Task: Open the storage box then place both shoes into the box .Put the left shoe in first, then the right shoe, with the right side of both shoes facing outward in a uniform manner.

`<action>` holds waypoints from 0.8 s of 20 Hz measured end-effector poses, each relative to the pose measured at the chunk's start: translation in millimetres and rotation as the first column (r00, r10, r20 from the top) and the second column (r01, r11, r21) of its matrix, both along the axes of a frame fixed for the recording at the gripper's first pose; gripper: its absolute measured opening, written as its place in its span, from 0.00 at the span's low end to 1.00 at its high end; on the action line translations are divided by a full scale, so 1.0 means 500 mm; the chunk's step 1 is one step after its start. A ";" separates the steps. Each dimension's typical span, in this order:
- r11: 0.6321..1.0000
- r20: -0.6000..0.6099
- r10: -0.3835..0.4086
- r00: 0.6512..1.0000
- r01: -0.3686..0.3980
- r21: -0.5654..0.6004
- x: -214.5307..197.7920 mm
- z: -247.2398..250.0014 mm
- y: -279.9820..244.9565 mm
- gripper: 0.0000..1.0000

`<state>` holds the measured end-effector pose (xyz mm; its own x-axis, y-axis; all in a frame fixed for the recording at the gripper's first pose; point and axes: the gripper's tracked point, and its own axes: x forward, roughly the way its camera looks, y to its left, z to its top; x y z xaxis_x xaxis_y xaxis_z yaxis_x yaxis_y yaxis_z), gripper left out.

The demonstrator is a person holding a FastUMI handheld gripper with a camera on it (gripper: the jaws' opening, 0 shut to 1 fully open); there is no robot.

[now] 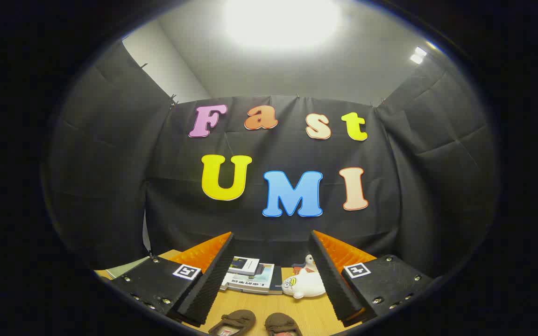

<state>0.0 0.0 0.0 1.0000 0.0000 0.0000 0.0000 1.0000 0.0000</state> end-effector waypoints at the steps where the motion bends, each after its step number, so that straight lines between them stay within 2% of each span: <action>1: 1.000 0.001 0.005 1.000 -0.005 0.003 0.002 0.000 0.002 0.96; 6: 0.999 0.003 0.033 0.999 -0.033 0.004 0.010 -0.011 0.014 0.96; 16: 0.999 0.000 0.025 1.000 -0.025 0.028 0.015 -0.031 0.011 0.96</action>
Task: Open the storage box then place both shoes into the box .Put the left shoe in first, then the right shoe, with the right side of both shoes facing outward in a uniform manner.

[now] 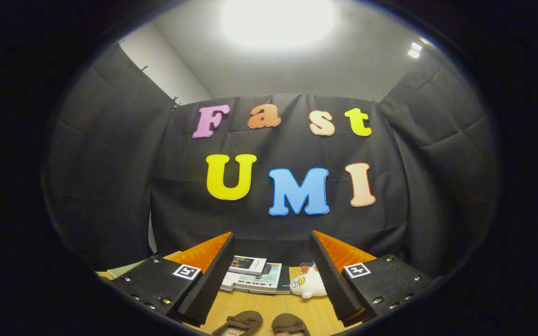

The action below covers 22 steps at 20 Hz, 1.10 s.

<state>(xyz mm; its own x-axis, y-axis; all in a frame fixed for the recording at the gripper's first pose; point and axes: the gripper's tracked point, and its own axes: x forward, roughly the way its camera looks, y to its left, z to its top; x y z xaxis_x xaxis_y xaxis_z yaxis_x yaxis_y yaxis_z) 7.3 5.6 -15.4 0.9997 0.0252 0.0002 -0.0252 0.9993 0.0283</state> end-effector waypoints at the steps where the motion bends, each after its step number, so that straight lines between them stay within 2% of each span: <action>1: 1.000 0.000 0.000 1.000 0.000 0.005 -0.001 -0.001 0.002 0.96; 6: 0.997 0.004 0.029 1.000 -0.029 0.070 -0.006 -0.012 0.024 0.96; 11: 0.978 -0.083 0.104 0.991 -0.087 0.189 -0.014 -0.076 0.077 0.96; 15: 0.955 -0.132 0.138 0.982 -0.097 0.280 -0.020 -0.118 0.110 0.97; 19: 0.907 -0.188 0.179 0.966 -0.088 0.412 -0.025 -0.168 0.145 0.98; 22: 0.835 -0.242 0.233 0.942 -0.066 0.547 -0.033 -0.214 0.182 0.98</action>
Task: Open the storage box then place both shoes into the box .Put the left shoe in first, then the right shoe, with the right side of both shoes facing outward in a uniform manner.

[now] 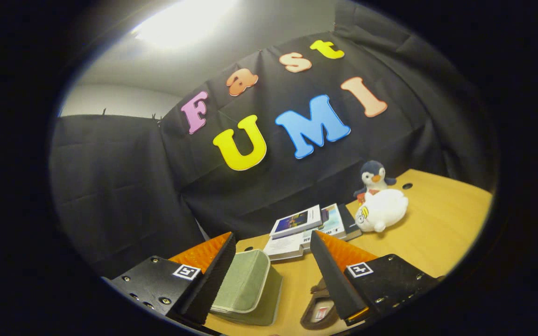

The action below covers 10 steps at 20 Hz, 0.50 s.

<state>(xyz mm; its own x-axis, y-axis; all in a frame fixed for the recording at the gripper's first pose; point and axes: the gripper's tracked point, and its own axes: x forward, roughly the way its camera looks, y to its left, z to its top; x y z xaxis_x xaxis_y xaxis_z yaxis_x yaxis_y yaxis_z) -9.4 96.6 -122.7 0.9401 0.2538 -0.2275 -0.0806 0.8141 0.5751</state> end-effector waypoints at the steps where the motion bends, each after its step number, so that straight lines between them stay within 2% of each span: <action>1: 0.999 -0.032 0.006 0.999 -0.005 0.051 -0.002 -0.015 0.011 0.98; 5: 0.982 -0.119 0.030 0.993 -0.007 0.188 -0.009 -0.062 0.038 0.96; 10: 0.940 -0.205 0.119 0.971 -0.043 0.339 -0.021 -0.122 0.093 0.97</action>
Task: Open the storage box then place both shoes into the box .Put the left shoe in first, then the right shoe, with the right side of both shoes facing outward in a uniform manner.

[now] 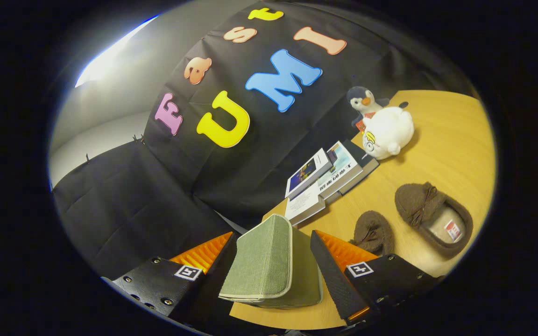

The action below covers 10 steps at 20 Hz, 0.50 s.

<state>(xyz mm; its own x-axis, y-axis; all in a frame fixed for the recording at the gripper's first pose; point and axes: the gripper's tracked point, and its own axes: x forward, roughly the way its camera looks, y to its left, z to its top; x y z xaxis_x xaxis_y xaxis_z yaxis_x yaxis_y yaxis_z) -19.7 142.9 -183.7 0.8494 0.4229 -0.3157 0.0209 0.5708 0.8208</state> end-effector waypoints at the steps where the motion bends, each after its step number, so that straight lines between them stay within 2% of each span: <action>1: 1.000 -0.016 0.012 1.000 -0.011 0.028 -0.001 -0.009 0.010 0.97; 5: 0.985 -0.070 0.042 0.997 -0.030 0.169 -0.006 -0.029 0.040 0.97; 10: 0.946 -0.142 0.080 0.987 -0.030 0.323 -0.016 -0.065 0.077 0.97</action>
